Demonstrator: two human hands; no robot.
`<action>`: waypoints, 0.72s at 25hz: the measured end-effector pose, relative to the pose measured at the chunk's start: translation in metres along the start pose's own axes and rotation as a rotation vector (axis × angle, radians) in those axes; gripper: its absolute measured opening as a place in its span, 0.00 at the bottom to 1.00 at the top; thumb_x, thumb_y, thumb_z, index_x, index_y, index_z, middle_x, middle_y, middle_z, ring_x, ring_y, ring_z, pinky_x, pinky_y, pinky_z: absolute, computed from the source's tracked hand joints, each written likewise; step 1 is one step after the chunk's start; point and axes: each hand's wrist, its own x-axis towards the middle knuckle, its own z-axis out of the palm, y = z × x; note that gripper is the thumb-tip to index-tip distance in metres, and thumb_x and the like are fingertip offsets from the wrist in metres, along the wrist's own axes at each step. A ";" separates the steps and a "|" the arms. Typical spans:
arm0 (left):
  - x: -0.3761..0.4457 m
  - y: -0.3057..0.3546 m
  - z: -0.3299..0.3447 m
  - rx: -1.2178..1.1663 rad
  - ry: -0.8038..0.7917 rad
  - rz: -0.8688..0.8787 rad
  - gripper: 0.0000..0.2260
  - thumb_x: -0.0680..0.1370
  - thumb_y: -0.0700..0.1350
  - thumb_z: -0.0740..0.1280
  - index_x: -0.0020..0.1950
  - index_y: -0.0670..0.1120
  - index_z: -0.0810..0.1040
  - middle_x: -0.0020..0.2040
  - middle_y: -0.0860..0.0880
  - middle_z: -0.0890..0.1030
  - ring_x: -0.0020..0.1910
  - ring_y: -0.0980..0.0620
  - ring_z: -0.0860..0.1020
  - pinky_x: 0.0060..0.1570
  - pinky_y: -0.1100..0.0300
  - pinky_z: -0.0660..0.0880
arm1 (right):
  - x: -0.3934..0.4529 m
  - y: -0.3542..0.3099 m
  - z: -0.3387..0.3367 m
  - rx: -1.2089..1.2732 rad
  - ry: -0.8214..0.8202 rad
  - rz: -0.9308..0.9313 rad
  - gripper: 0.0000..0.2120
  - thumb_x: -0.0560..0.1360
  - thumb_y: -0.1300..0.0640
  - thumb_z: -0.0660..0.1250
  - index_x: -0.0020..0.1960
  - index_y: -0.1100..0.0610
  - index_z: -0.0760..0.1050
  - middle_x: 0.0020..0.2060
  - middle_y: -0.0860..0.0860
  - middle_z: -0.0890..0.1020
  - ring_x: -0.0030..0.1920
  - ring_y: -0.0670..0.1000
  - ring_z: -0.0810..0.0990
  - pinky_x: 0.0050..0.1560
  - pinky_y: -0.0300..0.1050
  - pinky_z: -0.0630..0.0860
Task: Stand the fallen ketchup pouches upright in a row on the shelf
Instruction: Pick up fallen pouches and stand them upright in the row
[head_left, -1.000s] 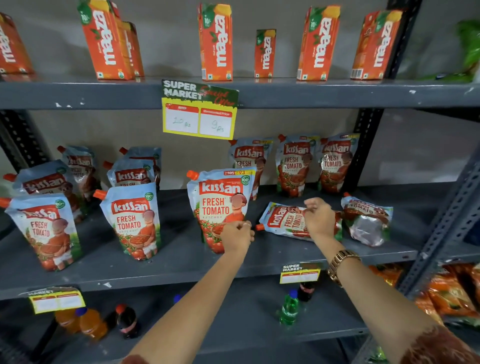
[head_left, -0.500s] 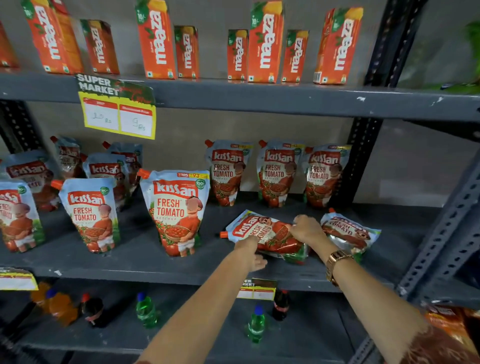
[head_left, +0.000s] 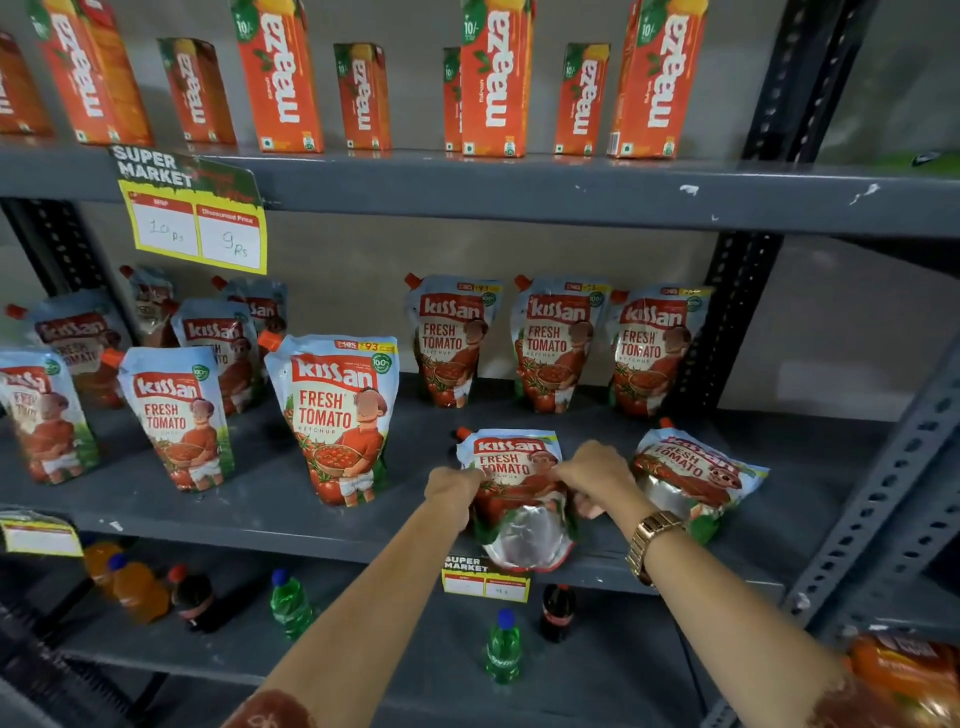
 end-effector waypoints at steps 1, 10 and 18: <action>0.003 -0.001 0.000 0.024 0.006 0.013 0.18 0.69 0.40 0.74 0.56 0.34 0.76 0.56 0.38 0.81 0.54 0.40 0.80 0.56 0.48 0.78 | 0.005 0.001 0.006 0.056 0.004 -0.008 0.11 0.71 0.53 0.68 0.44 0.62 0.76 0.41 0.57 0.83 0.40 0.56 0.84 0.38 0.45 0.82; 0.005 0.001 -0.001 -0.081 0.036 0.037 0.10 0.71 0.38 0.70 0.51 0.37 0.80 0.52 0.39 0.82 0.50 0.41 0.80 0.55 0.49 0.79 | 0.017 0.008 0.031 0.519 0.080 0.011 0.03 0.67 0.63 0.71 0.40 0.62 0.78 0.46 0.62 0.84 0.46 0.60 0.84 0.53 0.56 0.81; -0.024 0.041 -0.012 0.061 0.011 0.620 0.06 0.74 0.35 0.66 0.49 0.38 0.81 0.49 0.41 0.83 0.46 0.49 0.78 0.53 0.55 0.76 | -0.006 -0.008 0.020 0.715 0.446 -0.328 0.04 0.73 0.67 0.66 0.47 0.62 0.73 0.44 0.58 0.81 0.39 0.53 0.79 0.42 0.46 0.78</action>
